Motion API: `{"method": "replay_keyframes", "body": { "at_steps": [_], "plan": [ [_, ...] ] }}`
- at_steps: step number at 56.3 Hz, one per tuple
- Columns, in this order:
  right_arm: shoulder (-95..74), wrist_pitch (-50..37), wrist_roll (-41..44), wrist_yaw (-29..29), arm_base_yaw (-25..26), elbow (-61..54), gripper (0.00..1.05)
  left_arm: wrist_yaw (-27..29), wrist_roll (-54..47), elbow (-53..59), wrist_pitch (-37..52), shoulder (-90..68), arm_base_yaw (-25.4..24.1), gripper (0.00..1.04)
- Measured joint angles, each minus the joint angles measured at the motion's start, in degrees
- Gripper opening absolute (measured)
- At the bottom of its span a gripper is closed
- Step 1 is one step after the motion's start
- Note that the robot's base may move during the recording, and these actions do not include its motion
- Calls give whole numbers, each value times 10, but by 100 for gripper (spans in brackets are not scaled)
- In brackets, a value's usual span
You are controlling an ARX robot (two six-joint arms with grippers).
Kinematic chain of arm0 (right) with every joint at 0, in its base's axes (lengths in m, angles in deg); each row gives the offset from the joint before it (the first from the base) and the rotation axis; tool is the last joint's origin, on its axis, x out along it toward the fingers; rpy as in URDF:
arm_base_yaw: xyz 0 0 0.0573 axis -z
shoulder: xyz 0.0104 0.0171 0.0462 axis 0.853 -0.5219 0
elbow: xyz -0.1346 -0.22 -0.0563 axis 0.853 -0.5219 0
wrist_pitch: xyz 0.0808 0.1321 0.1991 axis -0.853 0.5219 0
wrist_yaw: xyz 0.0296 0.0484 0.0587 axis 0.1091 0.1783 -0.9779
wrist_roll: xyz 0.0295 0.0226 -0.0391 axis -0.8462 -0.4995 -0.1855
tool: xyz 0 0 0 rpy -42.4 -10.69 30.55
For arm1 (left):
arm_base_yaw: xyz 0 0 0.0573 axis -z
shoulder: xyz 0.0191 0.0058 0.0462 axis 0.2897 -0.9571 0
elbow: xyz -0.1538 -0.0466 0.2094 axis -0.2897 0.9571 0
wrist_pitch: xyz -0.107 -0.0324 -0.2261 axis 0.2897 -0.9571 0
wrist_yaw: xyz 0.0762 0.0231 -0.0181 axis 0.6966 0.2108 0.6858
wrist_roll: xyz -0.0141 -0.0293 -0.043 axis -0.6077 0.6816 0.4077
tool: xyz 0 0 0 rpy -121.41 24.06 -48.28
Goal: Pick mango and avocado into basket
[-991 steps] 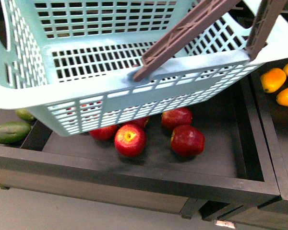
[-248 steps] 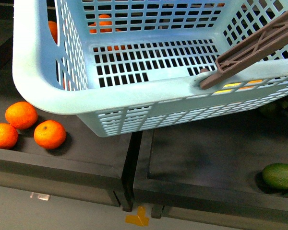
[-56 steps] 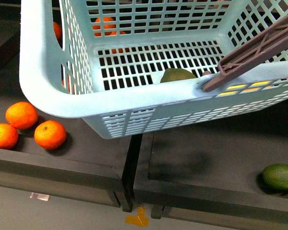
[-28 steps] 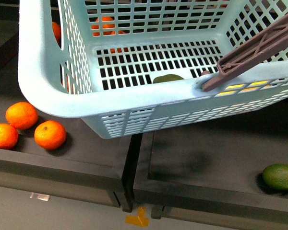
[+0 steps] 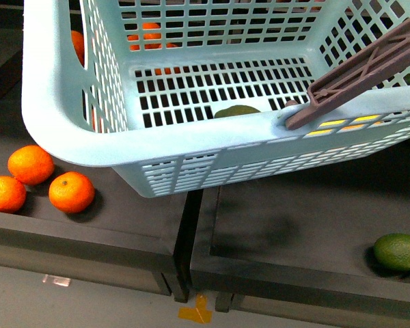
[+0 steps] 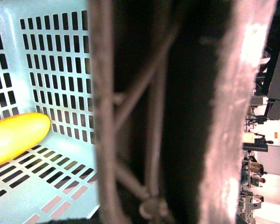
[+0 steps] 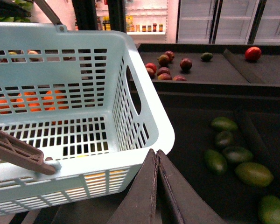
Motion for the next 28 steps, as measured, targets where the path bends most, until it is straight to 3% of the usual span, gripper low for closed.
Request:
{"method": "replay_keyframes", "body": {
  "at_steps": [25, 28],
  "plan": [
    [70, 70, 0, 0, 0, 0, 2, 0, 0, 0, 0, 0, 0, 13],
    [99, 109, 0, 1, 0, 0, 2, 0, 0, 0, 0, 0, 0, 13]
  ]
}}
